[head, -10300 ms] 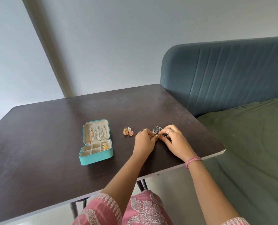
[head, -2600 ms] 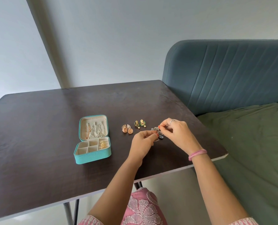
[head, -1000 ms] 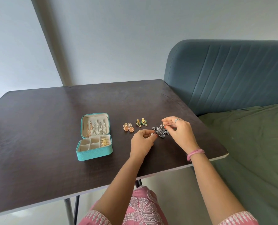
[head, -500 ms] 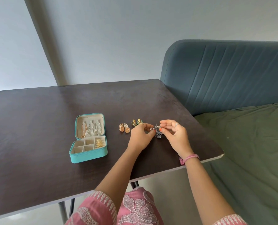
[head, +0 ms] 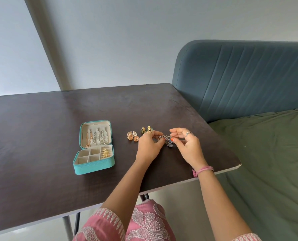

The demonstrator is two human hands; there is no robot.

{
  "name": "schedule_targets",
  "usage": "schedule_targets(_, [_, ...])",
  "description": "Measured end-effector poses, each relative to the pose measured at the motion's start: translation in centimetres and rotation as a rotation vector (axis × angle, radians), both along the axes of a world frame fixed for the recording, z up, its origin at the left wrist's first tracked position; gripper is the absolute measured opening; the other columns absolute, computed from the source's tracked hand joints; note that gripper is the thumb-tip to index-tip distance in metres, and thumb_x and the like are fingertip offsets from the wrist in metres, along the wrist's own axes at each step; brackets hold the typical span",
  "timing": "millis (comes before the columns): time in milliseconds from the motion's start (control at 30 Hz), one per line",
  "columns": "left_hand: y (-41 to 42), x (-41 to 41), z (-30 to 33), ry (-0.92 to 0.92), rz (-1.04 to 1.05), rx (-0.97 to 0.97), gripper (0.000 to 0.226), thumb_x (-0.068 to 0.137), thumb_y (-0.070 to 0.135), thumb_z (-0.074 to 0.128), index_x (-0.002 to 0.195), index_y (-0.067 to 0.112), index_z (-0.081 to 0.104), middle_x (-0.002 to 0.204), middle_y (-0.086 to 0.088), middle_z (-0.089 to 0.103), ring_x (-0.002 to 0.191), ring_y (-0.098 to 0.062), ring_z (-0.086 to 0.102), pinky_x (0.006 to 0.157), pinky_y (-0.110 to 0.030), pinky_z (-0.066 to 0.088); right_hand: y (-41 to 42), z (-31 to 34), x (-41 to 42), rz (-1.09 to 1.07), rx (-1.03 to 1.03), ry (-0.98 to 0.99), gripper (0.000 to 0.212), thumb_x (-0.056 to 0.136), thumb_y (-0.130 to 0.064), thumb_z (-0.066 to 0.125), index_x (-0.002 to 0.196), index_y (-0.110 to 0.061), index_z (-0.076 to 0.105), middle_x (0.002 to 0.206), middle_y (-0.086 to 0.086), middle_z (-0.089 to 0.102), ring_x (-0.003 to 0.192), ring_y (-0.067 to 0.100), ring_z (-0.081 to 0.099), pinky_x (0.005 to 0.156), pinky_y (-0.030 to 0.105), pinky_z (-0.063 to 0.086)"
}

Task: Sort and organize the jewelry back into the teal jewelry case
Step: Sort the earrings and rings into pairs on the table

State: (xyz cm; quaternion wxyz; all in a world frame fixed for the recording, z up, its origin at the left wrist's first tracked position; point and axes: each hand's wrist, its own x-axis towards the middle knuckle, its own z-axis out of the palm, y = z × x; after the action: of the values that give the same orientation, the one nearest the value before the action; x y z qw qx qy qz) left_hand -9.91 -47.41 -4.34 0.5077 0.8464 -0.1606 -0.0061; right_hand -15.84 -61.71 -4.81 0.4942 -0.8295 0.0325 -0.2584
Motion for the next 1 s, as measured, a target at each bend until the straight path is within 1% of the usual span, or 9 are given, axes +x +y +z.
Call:
schedule_targets(200, [0.0, -0.4, -0.2, -0.045, -0.001, -0.024, 0.012, 0.086, 0.023, 0.067, 0.098, 0.02, 0.067, 0.069, 0.01, 0.057, 0.051, -0.001, 0.048, 0.051, -0.008, 0.036, 0.0, -0.2, 0.2, -0.053, -0.071, -0.018, 0.032, 0.085, 0.001, 0.064, 0.104, -0.024, 0.066, 0.095, -0.005, 0.068, 0.091, -0.001, 0.063, 0.073, 0.008, 0.046])
schedule_targets(300, [0.0, -0.5, -0.3, -0.058, 0.0, -0.037, 0.011, 0.085, 0.026, 0.068, 0.096, 0.022, 0.067, 0.072, 0.007, 0.062, 0.055, -0.003, 0.05, 0.055, -0.009, 0.038, -0.1, -0.1, 0.3, -0.1, -0.058, -0.008, 0.029, 0.086, -0.001, 0.065, 0.105, -0.023, 0.066, 0.095, -0.006, 0.069, 0.091, -0.006, 0.062, 0.073, 0.006, 0.045])
schedule_targets(433, [-0.1, -0.4, -0.3, -0.03, 0.029, -0.082, 0.011, 0.086, 0.024, 0.067, 0.097, 0.02, 0.068, 0.075, 0.0, 0.067, 0.062, -0.006, 0.055, 0.059, -0.011, 0.043, 0.1, 0.1, 0.1, -0.057, -0.026, 0.007, 0.028, 0.085, -0.001, 0.065, 0.103, -0.023, 0.067, 0.092, -0.01, 0.069, 0.089, -0.006, 0.063, 0.072, 0.006, 0.045])
schedule_targets(533, [0.0, -0.3, -0.3, -0.004, 0.056, -0.128, 0.013, 0.088, 0.022, 0.065, 0.1, 0.018, 0.068, 0.074, -0.001, 0.067, 0.062, -0.005, 0.055, 0.057, -0.007, 0.042, 0.2, 0.2, 0.0, -0.01, -0.002, 0.019, 0.029, 0.085, -0.002, 0.066, 0.105, -0.023, 0.066, 0.092, -0.011, 0.069, 0.089, -0.003, 0.064, 0.073, 0.01, 0.047])
schedule_targets(700, [0.2, -0.1, -0.3, 0.032, 0.06, -0.169, 0.018, 0.091, 0.022, 0.061, 0.106, 0.015, 0.067, 0.086, 0.004, 0.066, 0.072, 0.0, 0.059, 0.061, 0.0, 0.04, 0.2, 0.4, -0.3, 0.116, 0.025, 0.101, 0.035, 0.085, -0.005, 0.067, 0.11, -0.029, 0.062, 0.093, -0.008, 0.069, 0.09, 0.002, 0.065, 0.078, 0.017, 0.051])
schedule_targets(800, [0.2, 0.2, -0.6, 0.036, 0.049, -0.162, 0.019, 0.092, 0.023, 0.06, 0.108, 0.015, 0.066, 0.095, 0.002, 0.068, 0.079, -0.001, 0.061, 0.066, -0.002, 0.042, 0.0, 0.5, -0.4, 0.176, 0.088, 0.119, 0.036, 0.084, -0.004, 0.068, 0.109, -0.029, 0.063, 0.092, -0.006, 0.069, 0.092, 0.004, 0.065, 0.078, 0.016, 0.05])
schedule_targets(867, [0.2, 0.3, -0.7, 0.037, 0.047, -0.156, 0.019, 0.092, 0.023, 0.06, 0.109, 0.015, 0.066, 0.098, 0.0, 0.068, 0.083, -0.004, 0.062, 0.072, -0.009, 0.044, -0.2, 0.5, -0.4, 0.215, 0.171, 0.125, 0.035, 0.083, -0.002, 0.069, 0.108, -0.026, 0.065, 0.092, -0.004, 0.07, 0.091, 0.006, 0.066, 0.079, 0.017, 0.05])
schedule_targets(933, [0.1, 0.5, -0.7, 0.043, 0.045, -0.15, 0.019, 0.092, 0.024, 0.06, 0.108, 0.017, 0.066, 0.098, -0.001, 0.068, 0.081, -0.005, 0.062, 0.075, -0.015, 0.046, -0.4, 0.5, -0.4, 0.229, 0.288, 0.11, 0.035, 0.083, 0.002, 0.068, 0.107, -0.023, 0.066, 0.091, -0.002, 0.07, 0.091, 0.01, 0.066, 0.079, 0.019, 0.051])
schedule_targets(1000, [0.0, 0.5, -0.8, 0.048, 0.034, -0.121, 0.019, 0.092, 0.024, 0.06, 0.108, 0.018, 0.066, 0.094, -0.001, 0.069, 0.076, -0.004, 0.06, 0.072, -0.016, 0.045, -0.7, 0.4, -0.2, 0.198, 0.395, 0.08, 0.034, 0.084, 0.003, 0.066, 0.106, -0.022, 0.066, 0.09, -0.002, 0.068, 0.09, 0.009, 0.065, 0.078, 0.02, 0.051])
